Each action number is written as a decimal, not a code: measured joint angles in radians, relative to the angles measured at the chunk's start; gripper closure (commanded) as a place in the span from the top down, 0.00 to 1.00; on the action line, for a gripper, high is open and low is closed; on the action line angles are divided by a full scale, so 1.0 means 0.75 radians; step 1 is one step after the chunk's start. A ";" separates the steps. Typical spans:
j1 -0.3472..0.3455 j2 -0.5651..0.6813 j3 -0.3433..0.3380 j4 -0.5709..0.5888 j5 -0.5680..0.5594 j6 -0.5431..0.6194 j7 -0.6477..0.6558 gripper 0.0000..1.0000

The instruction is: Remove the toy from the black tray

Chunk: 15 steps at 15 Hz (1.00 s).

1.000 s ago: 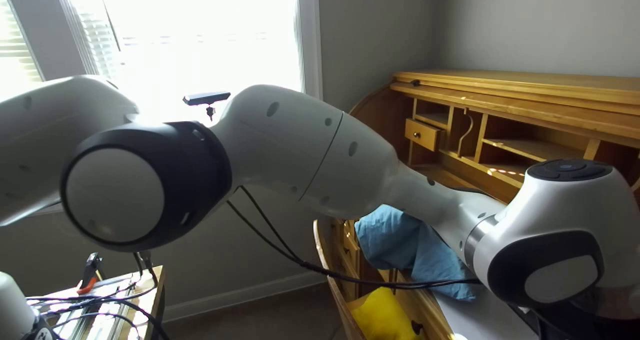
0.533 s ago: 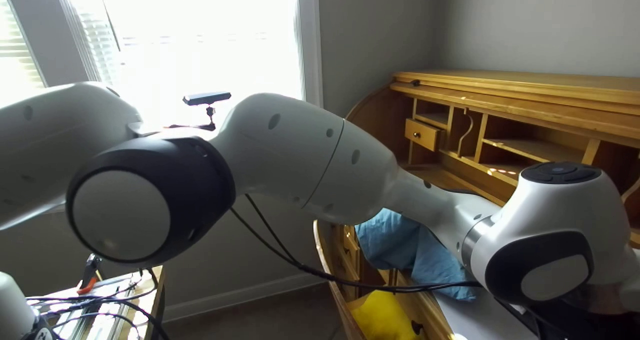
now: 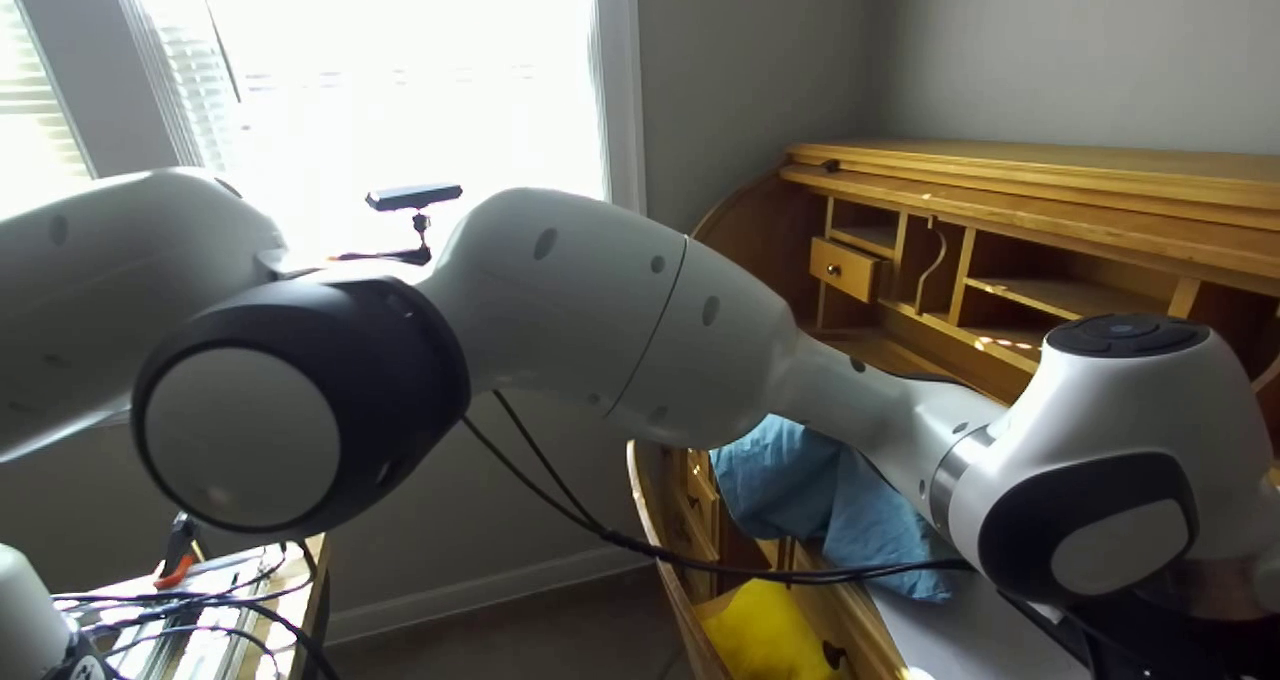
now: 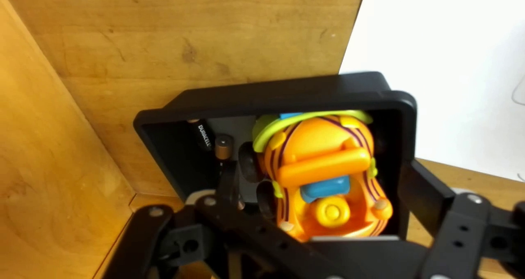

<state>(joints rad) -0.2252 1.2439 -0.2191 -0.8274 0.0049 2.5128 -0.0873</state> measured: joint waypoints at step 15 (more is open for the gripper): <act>-0.009 0.010 -0.017 0.015 0.000 -0.023 0.001 0.23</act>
<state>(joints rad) -0.2320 1.2516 -0.2315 -0.8160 0.0049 2.4957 -0.0863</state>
